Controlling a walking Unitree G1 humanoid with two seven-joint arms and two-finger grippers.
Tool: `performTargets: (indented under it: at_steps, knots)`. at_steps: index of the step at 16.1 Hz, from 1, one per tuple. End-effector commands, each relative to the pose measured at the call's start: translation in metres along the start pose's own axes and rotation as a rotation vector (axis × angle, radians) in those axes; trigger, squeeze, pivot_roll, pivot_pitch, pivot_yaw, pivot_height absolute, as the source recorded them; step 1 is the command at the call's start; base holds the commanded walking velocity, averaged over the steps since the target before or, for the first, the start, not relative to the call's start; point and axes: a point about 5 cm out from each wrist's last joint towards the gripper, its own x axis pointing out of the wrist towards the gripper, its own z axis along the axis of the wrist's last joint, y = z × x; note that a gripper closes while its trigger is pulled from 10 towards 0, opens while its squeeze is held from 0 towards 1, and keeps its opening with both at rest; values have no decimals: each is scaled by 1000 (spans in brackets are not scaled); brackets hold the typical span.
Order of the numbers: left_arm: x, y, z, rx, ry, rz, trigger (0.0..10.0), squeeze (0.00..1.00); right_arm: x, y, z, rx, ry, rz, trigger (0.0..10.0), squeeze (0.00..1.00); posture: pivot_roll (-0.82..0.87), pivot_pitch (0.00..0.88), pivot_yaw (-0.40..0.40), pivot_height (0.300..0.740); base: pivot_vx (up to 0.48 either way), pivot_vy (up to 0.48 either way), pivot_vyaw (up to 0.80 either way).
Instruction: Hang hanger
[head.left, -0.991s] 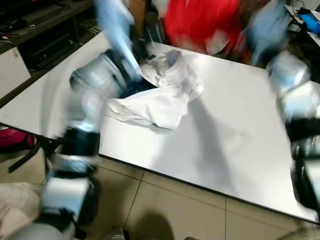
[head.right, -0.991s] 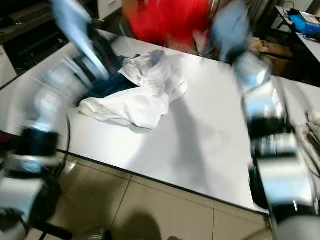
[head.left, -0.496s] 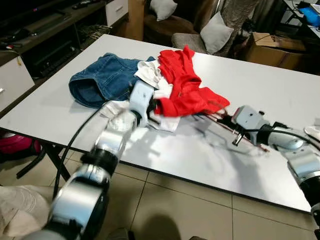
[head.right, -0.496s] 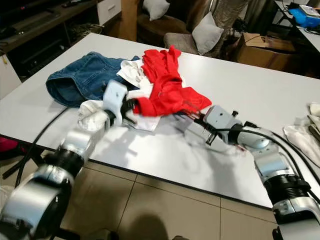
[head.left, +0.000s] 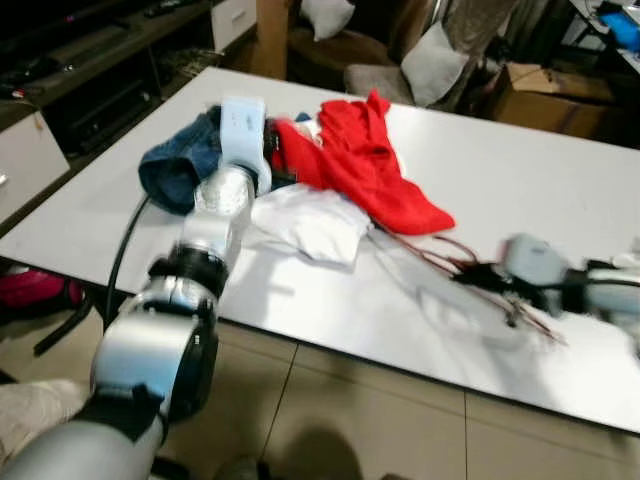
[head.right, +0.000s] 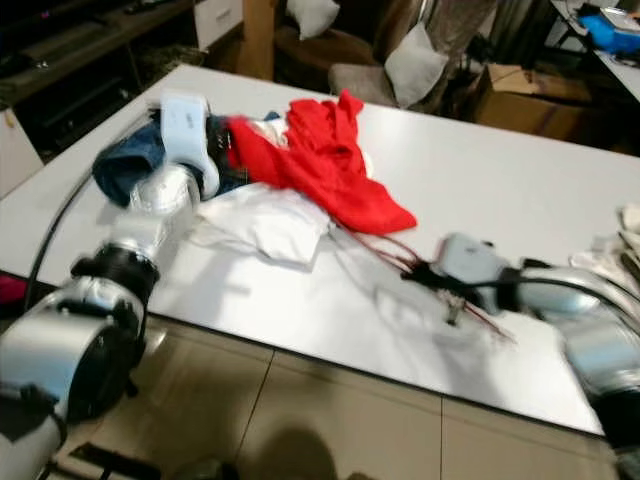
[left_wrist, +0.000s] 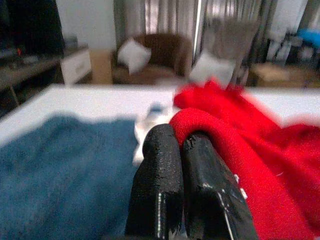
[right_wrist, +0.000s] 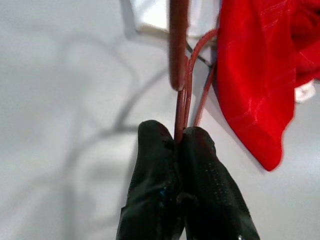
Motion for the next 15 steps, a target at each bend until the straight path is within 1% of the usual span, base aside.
performTargets:
  at_steps: [1, 2, 3, 4, 5, 6, 7, 8, 9, 10, 11, 12, 13, 14, 15]
  knots:
    - [-5, -6, -18, 79, 62, -72, 10000, 0, -17, -4, 16, 13, -58, 21, 10000, 0, -109, 0, -33, 740, 0, 0, 0]
    - [-12, -10, -36, 157, 119, -178, 10000, 0, -36, -7, 31, 32, -107, 25, 10000, 0, -117, 0, -28, 740, 0, 0, 0]
    - [-17, -14, -43, 160, 134, -265, 10000, 0, -46, -9, 39, 38, -137, 20, 10000, 0, -123, 0, -24, 740, 0, 0, 0]
    - [-26, -16, -47, 168, 132, -430, 10000, 827, -58, -12, 48, 45, -156, -13, 10000, 0, -133, 0, -17, 740, 0, 0, 0]
    - [-29, -15, -46, 180, 125, -466, 10000, 1000, -60, -13, 50, 42, -158, -31, 10000, 0, -138, 0, -15, 740, 0, 0, 0]
    - [-39, -7, -41, 177, 98, -521, 10000, 1000, -61, -14, 55, 44, -166, -69, 10000, 0, -142, 0, -15, 740, 0, 0, 0]
    - [-44, -3, -37, 169, 85, -547, 10000, 1000, -60, -12, 57, 47, -173, -79, 10000, 0, -141, 0, -17, 740, 0, 0, 0]
    - [-58, 4, -26, 124, 49, -622, 10000, 1000, -59, -7, 61, 75, -193, -88, 10000, 0, -134, 0, -26, 740, 0, 0, 0]
    - [-72, 9, -15, 106, 25, -696, 10000, 1000, -59, 1, 62, 102, -204, -80, 10000, 0, -123, 0, -36, 740, 0, 0, 0]
    - [-81, 13, -8, 109, 18, -745, 10000, 1000, -60, 7, 61, 126, -190, -59, 10000, 0, -117, 0, -38, 740, 0, 0, 0]
    - [-83, 18, -5, 136, 17, -736, 10000, 1000, -62, 13, 57, 130, -143, -27, 10000, 0, -116, 0, -36, 740, 0, 0, 0]
    - [-80, 22, -3, 158, 14, -697, 10000, 1000, -64, 17, 50, 116, -61, -2, 10000, 0, -120, 0, -29, 740, 0, 0, 0]
    - [-80, 23, -2, 157, 13, -682, 10000, 1000, -64, 18, 47, 109, -22, 3, 10000, 0, -121, 0, -27, 740, 0, 0, 0]
    - [-78, 22, 0, 141, 15, -659, 10000, 1000, -63, 16, 38, 92, 74, 2, 10000, 0, -130, 0, -14, 740, 0, 0, 0]
    - [-78, 19, 2, 138, 22, -652, 10000, 1000, -62, 16, 33, 87, 133, 16, 10000, 0, -138, 0, -8, 740, 0, 0, 0]
